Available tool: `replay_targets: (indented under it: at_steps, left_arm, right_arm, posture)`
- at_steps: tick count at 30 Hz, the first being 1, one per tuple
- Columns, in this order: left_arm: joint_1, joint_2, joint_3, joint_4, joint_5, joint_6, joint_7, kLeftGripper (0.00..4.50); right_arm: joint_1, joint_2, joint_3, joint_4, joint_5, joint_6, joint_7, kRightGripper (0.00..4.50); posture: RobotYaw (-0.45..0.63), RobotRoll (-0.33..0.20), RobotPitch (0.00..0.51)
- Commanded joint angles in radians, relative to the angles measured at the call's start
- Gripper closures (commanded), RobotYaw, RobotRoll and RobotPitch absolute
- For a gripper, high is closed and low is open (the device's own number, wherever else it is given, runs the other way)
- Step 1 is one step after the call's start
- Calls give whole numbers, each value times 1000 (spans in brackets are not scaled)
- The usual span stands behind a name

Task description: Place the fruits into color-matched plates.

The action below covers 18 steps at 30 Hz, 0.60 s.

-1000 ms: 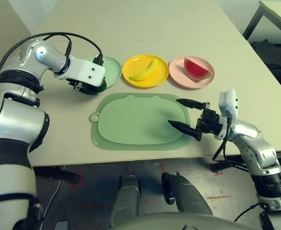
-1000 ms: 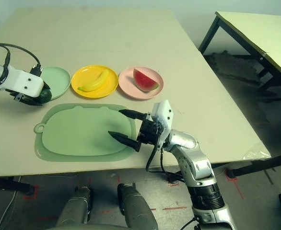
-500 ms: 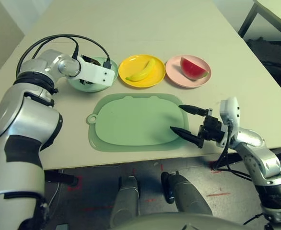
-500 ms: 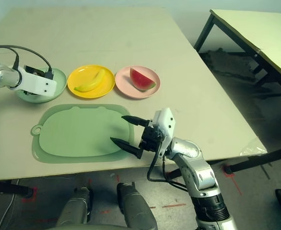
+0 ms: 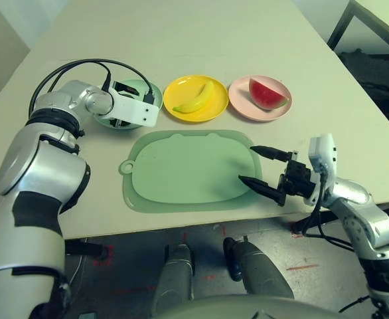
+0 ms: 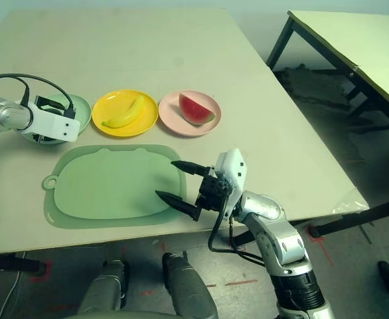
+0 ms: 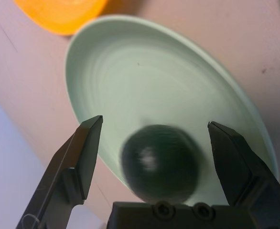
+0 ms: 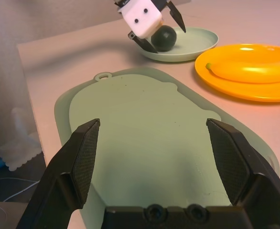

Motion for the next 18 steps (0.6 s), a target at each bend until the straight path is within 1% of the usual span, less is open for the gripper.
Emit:
replay_targets:
  at_steps: [1, 3, 5, 6, 7, 9, 11, 12, 13, 14, 15, 16, 17, 18]
  left_arm:
    - [-32, 47, 45, -12, -31, -79, -58, 20]
    - [-37, 84, 84, -21, -70, -124, -126, 20]
    - [-20, 119, 181, -29, -178, -132, -231, 20]
    - [6, 140, 258, -34, -266, -119, -303, 20]
    - [42, 160, 354, -42, -376, -87, -385, 20]
    - [119, 190, 509, -76, -549, -11, -502, 20]
    - [245, 212, 658, -162, -717, 102, -568, 20]
    - [302, 217, 708, -215, -774, 154, -581, 20]
    - [369, 221, 757, -277, -825, 209, -577, 20]
    - [502, 223, 823, -363, -882, 274, -544, 20]
    - [662, 210, 898, -479, -938, 335, -494, 20]
    - [801, 187, 965, -588, -984, 395, -438, 20]
    - [939, 150, 1029, -710, -1025, 460, -376, 20]
    - [1041, 114, 1075, -818, -1052, 514, -321, 20]
  right_arm:
    - [-31, -12, -9, 31, -17, -18, 6, 0]
    - [-64, -16, -23, 55, -45, -39, -13, 0]
    - [-92, -14, -44, 79, -55, -45, -44, 0]
    - [-98, -16, -53, 92, -70, -49, -62, 0]
    - [-101, -17, -62, 108, -84, -53, -80, 0]
    - [-100, -17, -74, 135, -107, -65, -106, 0]
    - [-102, -11, -91, 161, -130, -89, -138, 0]
    - [-105, -7, -97, 174, -139, -101, -149, 0]
    - [-109, -2, -103, 188, -152, -124, -163, 0]
    - [-115, 13, -122, 215, -161, -144, -199, 0]
    - [-118, 24, -143, 246, -172, -175, -231, 0]
    - [-121, 32, -160, 276, -183, -200, -258, 0]
    - [-123, 39, -182, 303, -189, -217, -286, 0]
    - [-123, 43, -198, 321, -191, -228, -306, 0]
  posture:
    - [-187, 0, 175]
    - [-177, 0, 174]
    - [-162, 0, 172]
    - [-149, 0, 172]
    - [-135, 0, 171]
    - [-121, 0, 171]
    - [-89, 0, 173]
    - [-82, 0, 174]
    - [-75, 0, 175]
    - [-59, 0, 179]
    - [-49, 0, 181]
    - [-22, 0, 185]
    - [-9, 0, 185]
    - [2, 0, 186]
